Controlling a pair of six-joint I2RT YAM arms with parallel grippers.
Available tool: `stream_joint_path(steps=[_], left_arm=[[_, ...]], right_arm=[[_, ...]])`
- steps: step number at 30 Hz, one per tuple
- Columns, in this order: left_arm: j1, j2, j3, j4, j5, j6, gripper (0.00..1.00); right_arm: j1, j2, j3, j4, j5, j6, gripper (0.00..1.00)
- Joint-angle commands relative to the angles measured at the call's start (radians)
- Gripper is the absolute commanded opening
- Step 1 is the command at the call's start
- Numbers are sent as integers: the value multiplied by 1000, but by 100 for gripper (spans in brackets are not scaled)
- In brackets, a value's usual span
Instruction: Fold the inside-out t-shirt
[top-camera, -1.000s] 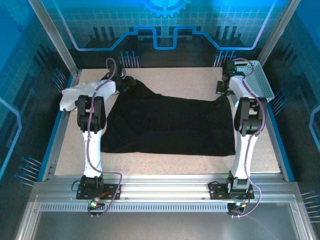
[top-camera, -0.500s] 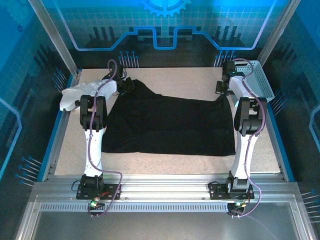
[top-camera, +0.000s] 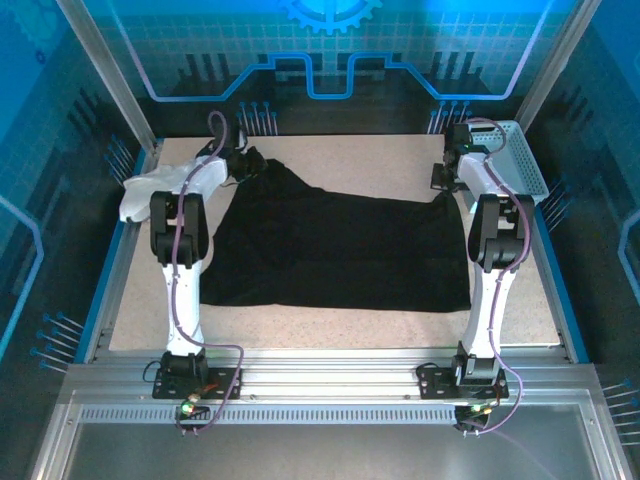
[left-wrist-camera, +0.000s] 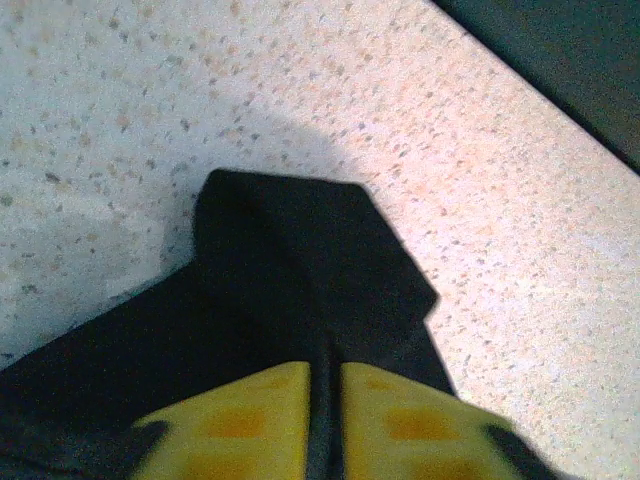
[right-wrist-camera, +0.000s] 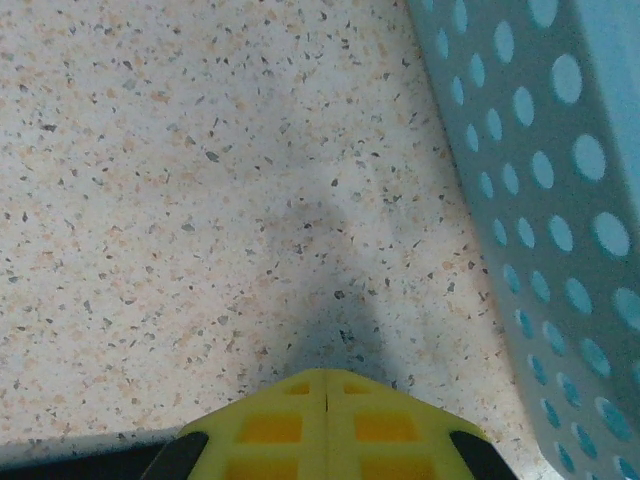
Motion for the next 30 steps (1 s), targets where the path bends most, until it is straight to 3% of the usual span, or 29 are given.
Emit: stream_joint_path(steps=[1, 8, 22, 26, 30], left_arm=[[8, -38, -13, 21, 20, 18, 32], [14, 57, 115, -37, 12, 16, 44], [11, 389, 671, -395, -25, -1, 53], [6, 408, 668, -410, 6, -16, 52], [5, 443, 701, -419, 39, -24, 42]], right_arm=[[-13, -30, -14, 12, -18, -15, 0], [-13, -28, -13, 15, -25, -12, 0], [-13, -35, -33, 33, -53, -8, 0], [-13, -36, -41, 45, -71, -1, 0], [-14, -33, -44, 47, -84, 2, 0]])
